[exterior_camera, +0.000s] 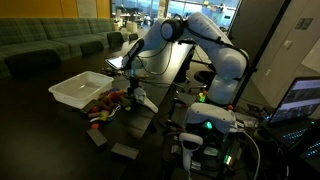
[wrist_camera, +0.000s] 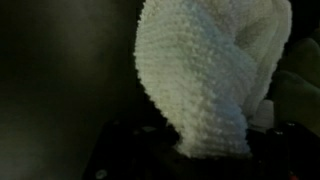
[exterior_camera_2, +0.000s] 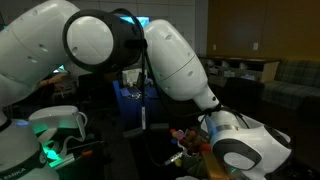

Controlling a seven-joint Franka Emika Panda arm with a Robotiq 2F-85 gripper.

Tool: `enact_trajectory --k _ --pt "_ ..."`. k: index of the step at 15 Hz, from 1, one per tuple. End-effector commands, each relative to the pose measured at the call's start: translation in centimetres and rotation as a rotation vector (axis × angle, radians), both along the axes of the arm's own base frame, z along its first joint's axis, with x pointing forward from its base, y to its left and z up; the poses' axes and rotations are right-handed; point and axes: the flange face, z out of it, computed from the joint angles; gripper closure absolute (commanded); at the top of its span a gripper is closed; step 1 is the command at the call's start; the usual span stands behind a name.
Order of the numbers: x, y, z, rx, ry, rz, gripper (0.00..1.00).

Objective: Use the white towel to push the objects on the table to the left, then put the towel in the bowl

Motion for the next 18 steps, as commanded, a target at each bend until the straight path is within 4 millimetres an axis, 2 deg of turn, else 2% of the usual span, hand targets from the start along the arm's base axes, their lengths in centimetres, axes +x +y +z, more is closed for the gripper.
enact_trajectory --k 1,10,13,18 --pt "0.3 5.2 -1.7 0.017 0.011 0.013 0.96" --pt "2.4 17.8 -1.3 0.002 0.040 -0.023 0.96" --pt "2.7 21.4 -0.6 0.034 0.049 -0.026 0.96" --pt "2.6 25.9 1.2 0.105 0.019 -0.002 0.96"
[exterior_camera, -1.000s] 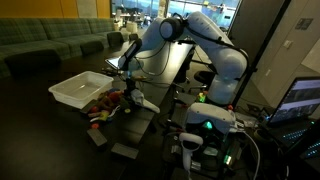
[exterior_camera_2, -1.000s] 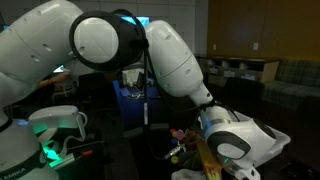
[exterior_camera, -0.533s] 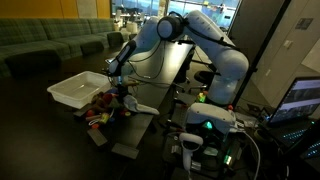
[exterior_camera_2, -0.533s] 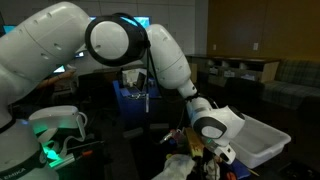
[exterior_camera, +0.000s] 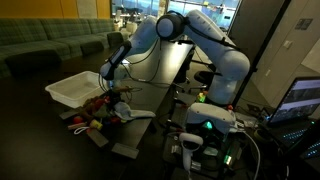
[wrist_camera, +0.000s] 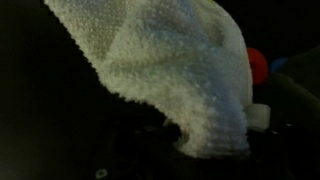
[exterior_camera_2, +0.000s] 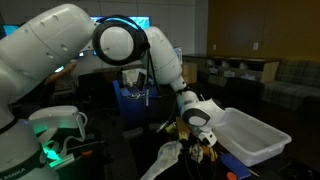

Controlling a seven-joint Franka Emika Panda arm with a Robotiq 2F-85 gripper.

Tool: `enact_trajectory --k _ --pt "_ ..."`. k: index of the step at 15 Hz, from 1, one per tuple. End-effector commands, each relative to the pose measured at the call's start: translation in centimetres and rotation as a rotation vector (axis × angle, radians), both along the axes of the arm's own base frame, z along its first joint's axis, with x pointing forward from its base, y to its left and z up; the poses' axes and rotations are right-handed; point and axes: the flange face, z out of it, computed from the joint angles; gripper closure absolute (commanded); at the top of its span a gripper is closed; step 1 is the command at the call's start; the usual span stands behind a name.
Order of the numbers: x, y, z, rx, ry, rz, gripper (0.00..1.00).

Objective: Use the white towel to push the objects on the table to the left, then put the towel in the bowl

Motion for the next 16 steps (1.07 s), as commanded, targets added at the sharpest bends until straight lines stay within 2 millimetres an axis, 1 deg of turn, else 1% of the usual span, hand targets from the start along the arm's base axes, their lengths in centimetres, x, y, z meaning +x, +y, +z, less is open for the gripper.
enact_trajectory --k 1,5,7,8,10,12,16 --pt "-0.4 3.4 1.7 0.057 -0.040 0.001 0.96" --pt "-1.3 6.6 2.9 0.115 -0.056 0.030 0.96" --pt "-1.7 7.3 3.4 0.133 -0.058 0.045 0.96" --pt "-1.9 7.3 3.8 0.139 -0.059 0.057 0.96" --pt "-2.5 6.5 4.8 0.148 -0.053 0.097 0.96" --pt "-3.3 5.0 6.4 0.177 -0.044 0.154 0.96" --pt "-5.9 0.6 10.0 0.240 -0.013 0.255 0.96"
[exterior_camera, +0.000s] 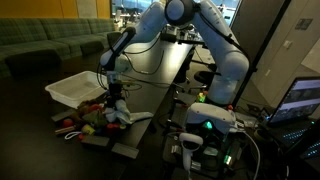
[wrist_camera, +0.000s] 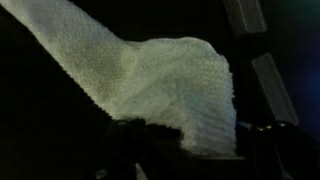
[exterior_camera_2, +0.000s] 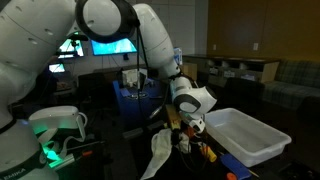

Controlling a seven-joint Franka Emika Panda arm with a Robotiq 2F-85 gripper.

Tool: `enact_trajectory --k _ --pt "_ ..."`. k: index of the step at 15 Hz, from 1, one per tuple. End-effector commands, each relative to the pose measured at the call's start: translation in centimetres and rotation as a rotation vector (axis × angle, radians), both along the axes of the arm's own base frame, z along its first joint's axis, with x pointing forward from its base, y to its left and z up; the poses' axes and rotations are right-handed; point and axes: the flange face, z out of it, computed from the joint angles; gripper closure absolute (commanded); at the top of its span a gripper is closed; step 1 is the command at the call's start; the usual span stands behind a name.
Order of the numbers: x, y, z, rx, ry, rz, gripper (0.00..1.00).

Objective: Use the white towel to push the objects on the table to the left, then put the towel in the bowl

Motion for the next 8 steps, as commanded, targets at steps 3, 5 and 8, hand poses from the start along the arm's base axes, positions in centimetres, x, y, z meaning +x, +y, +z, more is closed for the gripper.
enact_trajectory --k 3,5,8 --pt "-5.2 -5.9 5.8 0.073 0.031 0.123 0.96" --pt "-7.1 -7.2 6.6 0.089 0.055 0.155 0.96" --pt "-10.2 -8.1 7.1 0.106 0.087 0.192 0.96"
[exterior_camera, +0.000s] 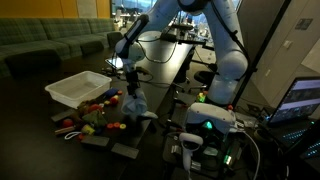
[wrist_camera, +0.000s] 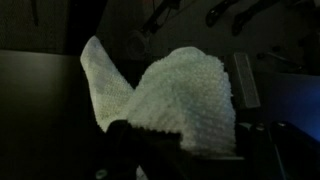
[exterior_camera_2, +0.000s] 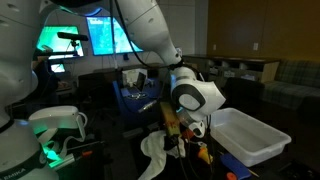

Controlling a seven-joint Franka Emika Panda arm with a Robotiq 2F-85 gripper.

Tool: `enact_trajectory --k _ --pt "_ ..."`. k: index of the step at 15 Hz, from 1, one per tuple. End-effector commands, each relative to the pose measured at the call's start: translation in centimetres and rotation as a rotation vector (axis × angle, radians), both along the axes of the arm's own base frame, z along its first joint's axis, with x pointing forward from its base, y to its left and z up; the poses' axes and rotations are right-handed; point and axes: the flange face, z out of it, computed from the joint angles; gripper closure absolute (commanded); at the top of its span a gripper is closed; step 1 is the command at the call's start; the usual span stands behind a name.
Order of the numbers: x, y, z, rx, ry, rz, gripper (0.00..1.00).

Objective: Use the white towel to push the objects on the table to the left, then put the towel in the bowl

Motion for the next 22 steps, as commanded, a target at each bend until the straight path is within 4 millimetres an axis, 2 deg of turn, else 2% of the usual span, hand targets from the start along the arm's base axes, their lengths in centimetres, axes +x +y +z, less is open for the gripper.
enact_trajectory --k 1,2,7,11,15,19,22 --pt "-4.5 -0.2 1.5 0.020 0.027 0.055 0.96" --pt "-5.4 -0.1 1.6 0.025 0.037 0.056 1.00" --pt "-9.6 1.7 0.0 0.010 0.050 0.017 1.00" --pt "-11.3 2.9 -2.1 -0.065 -0.053 -0.051 0.99" --pt "-13.8 4.6 -3.1 -0.135 -0.171 -0.109 0.99" --pt "-16.4 7.4 -3.2 -0.169 -0.222 -0.128 0.99" --pt "-17.9 10.7 -3.2 -0.153 -0.203 -0.119 0.99"
